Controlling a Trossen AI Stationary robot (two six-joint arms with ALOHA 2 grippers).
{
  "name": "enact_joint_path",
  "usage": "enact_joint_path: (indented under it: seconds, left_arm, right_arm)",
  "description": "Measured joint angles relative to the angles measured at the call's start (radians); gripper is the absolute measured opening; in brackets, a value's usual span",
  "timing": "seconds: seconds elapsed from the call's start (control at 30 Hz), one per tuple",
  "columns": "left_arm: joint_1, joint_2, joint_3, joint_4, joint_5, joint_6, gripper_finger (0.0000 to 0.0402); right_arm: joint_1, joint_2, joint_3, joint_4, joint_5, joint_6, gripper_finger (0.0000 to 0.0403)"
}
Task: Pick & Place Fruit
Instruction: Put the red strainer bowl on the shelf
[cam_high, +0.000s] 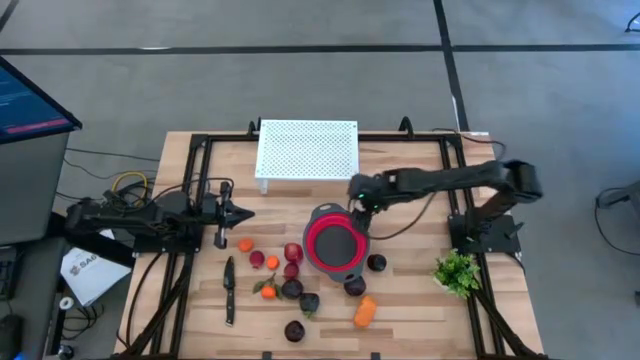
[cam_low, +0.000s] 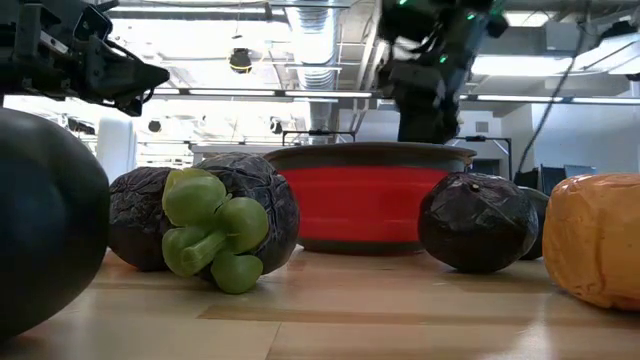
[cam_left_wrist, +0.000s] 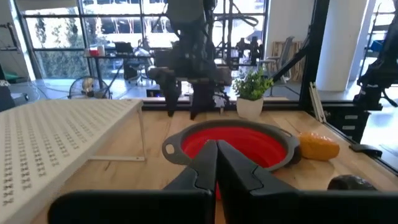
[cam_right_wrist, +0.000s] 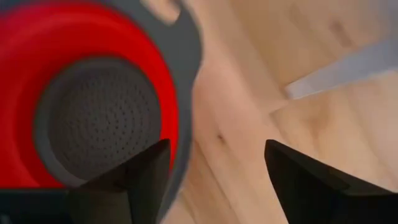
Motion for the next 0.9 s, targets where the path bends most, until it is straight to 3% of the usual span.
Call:
enact_joint_path:
  seconds: [0.13,0.27,0.6,0.77,0.9]
  left_arm:
    - [0.0,0.032,0.0,0.006,0.0,-0.001,0.0001]
    - [0.0,0.058,0.0,0.017,0.0,-0.001,0.0001]
    - [0.0,0.081,0.0,0.031,0.0,-0.001,0.0001]
    - [0.0,0.082,0.0,0.037,0.0,-0.001,0.0001]
    - [0.0,0.082,0.0,0.041,0.0,-0.001,0.0001]
  right_arm:
    - [0.021,0.105,0.063,-0.053,-0.005,-0.004,0.0256]
    - [0.038,0.159,0.097,-0.062,0.0,-0.011,0.0225]
    - [0.025,0.17,0.12,-0.047,-0.02,-0.003,0.0022]
    - [-0.012,0.101,0.119,-0.008,-0.1,0.042,0.0038]
    - [-0.049,0.017,0.119,0.079,-0.192,0.057,0.0015]
